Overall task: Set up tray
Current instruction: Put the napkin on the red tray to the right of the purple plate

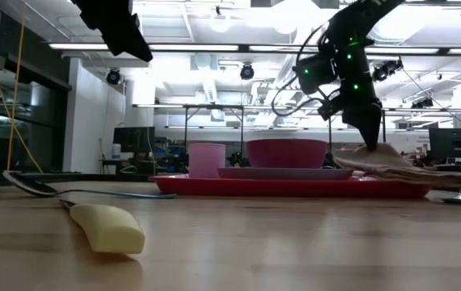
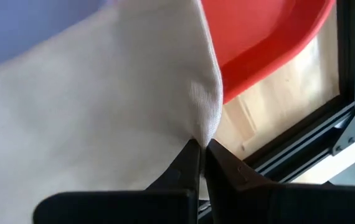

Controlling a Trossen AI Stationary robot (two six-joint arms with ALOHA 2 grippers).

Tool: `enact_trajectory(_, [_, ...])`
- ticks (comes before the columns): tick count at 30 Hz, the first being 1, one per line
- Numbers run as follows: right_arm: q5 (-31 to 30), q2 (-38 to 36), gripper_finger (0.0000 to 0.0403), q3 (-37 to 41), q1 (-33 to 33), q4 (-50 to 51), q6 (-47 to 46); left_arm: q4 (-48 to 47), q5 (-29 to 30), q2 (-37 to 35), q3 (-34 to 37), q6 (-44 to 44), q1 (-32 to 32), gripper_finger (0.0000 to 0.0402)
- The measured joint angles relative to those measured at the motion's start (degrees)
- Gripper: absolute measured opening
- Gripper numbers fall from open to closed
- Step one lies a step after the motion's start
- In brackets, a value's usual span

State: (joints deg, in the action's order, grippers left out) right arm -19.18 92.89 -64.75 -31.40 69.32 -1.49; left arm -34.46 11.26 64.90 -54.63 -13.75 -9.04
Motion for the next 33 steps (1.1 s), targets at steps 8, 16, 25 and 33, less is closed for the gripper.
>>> enact_trajectory(8, [0.3, 0.0, 0.0000, 0.0, -6.4, -3.4, 8.2, 0.0, 0.9, 0.0, 0.0, 0.0, 0.0, 0.0085])
enact_trajectory(16, [3.2, 0.8, 0.0000, 0.0, -9.5, -9.5, 13.9, 0.0, 0.9, 0.0, 0.0, -0.6, 0.0, 0.0085])
enact_trajectory(25, [6.7, 3.0, 0.0000, 0.0, -10.2, -12.7, 15.9, 0.0, 0.9, 0.0, 0.0, 0.5, 0.0, 0.0085])
enact_trajectory(33, [7.5, 4.8, 0.0000, 0.0, -10.2, -15.9, 16.2, 0.0, 0.8, 0.0, 0.0, 2.9, 0.0, 0.0085])
